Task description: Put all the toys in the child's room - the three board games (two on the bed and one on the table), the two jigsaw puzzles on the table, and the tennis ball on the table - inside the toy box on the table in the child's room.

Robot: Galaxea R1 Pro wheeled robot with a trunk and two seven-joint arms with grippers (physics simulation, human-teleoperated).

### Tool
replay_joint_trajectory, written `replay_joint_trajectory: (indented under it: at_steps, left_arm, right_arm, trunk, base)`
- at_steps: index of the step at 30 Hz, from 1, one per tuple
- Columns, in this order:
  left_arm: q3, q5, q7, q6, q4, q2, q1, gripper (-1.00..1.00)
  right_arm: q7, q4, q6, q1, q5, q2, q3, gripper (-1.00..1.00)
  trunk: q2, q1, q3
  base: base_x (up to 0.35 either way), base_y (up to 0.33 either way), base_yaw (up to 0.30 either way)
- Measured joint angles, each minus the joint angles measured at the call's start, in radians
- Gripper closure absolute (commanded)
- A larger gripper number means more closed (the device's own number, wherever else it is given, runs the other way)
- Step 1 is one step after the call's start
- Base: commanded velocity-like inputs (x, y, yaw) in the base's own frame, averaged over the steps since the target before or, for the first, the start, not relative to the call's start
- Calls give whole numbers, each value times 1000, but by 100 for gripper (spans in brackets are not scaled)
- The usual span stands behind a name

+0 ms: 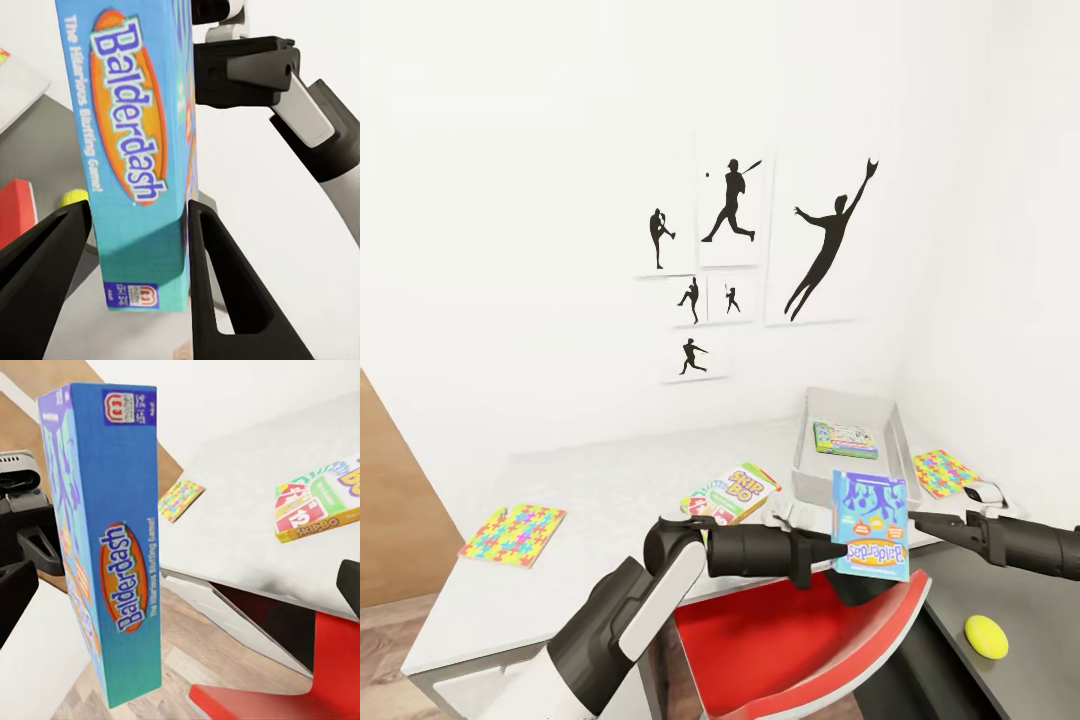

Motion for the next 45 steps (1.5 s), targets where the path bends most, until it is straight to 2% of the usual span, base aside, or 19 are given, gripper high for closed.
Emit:
replay_joint_trajectory:
  at_steps: [12,20,31,45]
  left_arm:
    - [-1,1,0,-18,33,-11,-16,100]
    - [-2,1,0,-21,36,-12,-17,100]
    - [-29,0,1,-27,36,-12,-17,100]
    - [-35,-1,2,-29,36,-12,-18,100]
  right_arm:
    - [0,0,10,0,0,2,27,-100]
    - [-1,0,17,0,0,5,30,-100]
    - [-1,0,26,-1,1,9,32,-100]
    - [-1,0,28,-2,2,10,45,-100]
  trunk:
    - [0,0,0]
    - [0,0,0]
    - [0,0,0]
    - [0,0,0]
  base:
    - [0,0,0]
    - [0,0,0]
    - [0,0,0]
    - [0,0,0]
